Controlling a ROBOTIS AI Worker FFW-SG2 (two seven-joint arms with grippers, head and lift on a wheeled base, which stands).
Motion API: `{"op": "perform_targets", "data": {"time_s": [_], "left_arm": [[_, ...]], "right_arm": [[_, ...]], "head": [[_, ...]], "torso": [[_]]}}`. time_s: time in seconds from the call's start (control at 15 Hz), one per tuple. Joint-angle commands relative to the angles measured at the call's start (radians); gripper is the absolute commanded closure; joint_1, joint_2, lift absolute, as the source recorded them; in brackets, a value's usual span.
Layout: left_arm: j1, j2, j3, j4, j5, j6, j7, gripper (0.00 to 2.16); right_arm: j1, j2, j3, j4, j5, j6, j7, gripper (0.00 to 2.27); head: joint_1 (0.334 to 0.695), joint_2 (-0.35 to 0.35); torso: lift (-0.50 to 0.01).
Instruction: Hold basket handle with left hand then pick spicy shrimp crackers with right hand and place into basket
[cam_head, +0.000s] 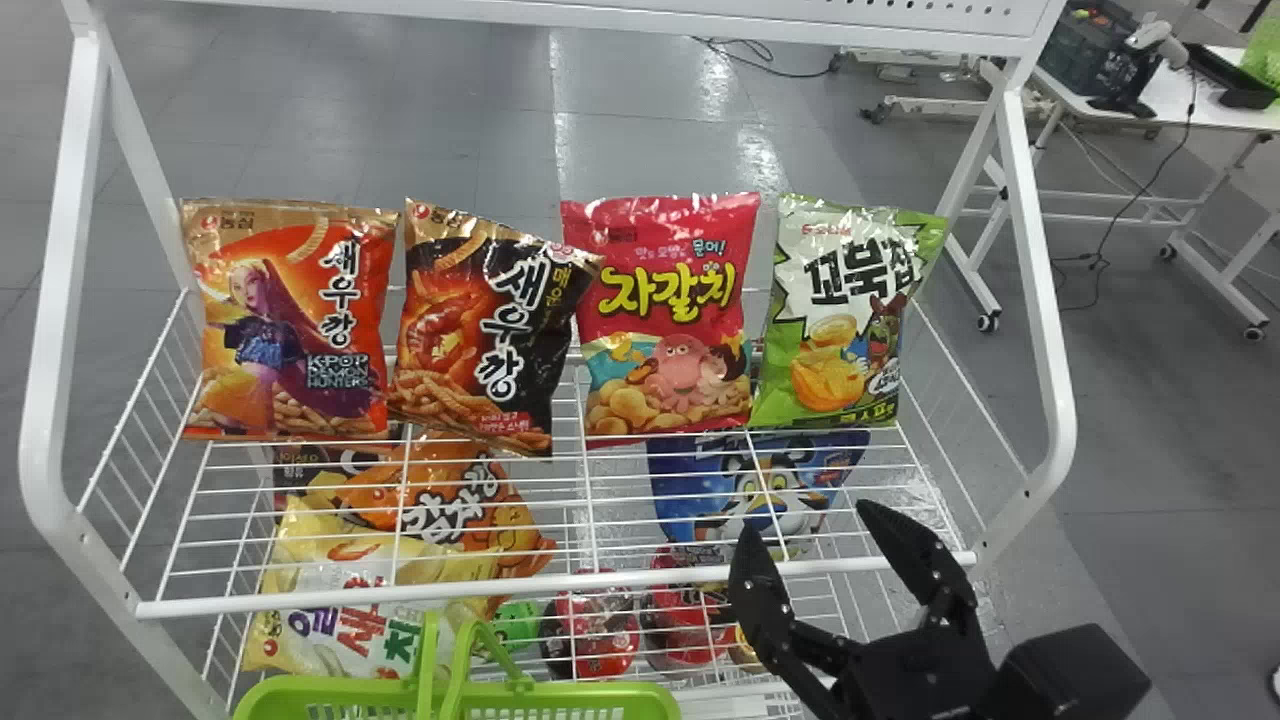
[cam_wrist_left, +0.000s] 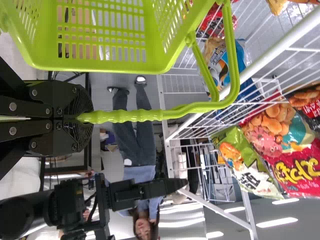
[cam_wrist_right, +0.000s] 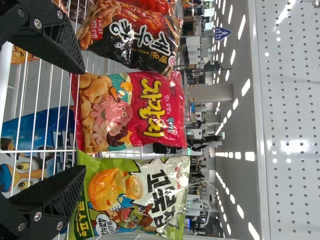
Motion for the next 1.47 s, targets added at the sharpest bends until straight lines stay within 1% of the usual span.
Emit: {"op": "perform_targets", "data": {"time_s": [0.0,0.67,0.87,1.07,1.13,1.27,1.4], "left_arm": [[0.022,0.001,0.022,-0.033,0.041,0.001,-0.002,1.9],[0.027,-0.006,0.033,-0.047,0.044,0.001,0.004,1.9],[0.028,-0.005,0.033,-0.047,0.044,0.001,0.004,1.9],[0.028,0.004,0.031,-0.044,0.044,0.001,0.004,1.9],[0.028,0.011,0.028,-0.043,0.044,0.001,0.004,1.9],[0.03,0.02,0.027,-0.043,0.047,0.001,0.004,1.89],[0.031,0.034,0.024,-0.044,0.053,0.001,0.007,1.9]], "right_arm": [[-0.007,0.0,0.003,0.0,-0.001,0.008,-0.001,0.14],[-0.024,-0.003,0.012,0.009,-0.018,0.014,0.0,0.14],[-0.041,0.002,0.044,0.009,-0.009,0.029,-0.001,0.14],[-0.093,0.037,0.114,0.012,0.025,0.06,-0.015,0.14],[-0.122,0.052,0.143,0.017,0.037,0.087,-0.021,0.14],[-0.193,0.077,0.198,0.054,0.074,0.118,-0.041,0.14],[-0.285,0.118,0.23,0.121,0.095,0.152,-0.055,0.14]], "head": [[0.695,-0.156],[0.695,-0.143],[0.695,-0.134],[0.695,-0.104],[0.695,-0.071],[0.695,-0.037],[0.695,0.002]], "torso": [[-0.037],[-0.037],[-0.037],[-0.037],[-0.037],[-0.037],[-0.037]]}}
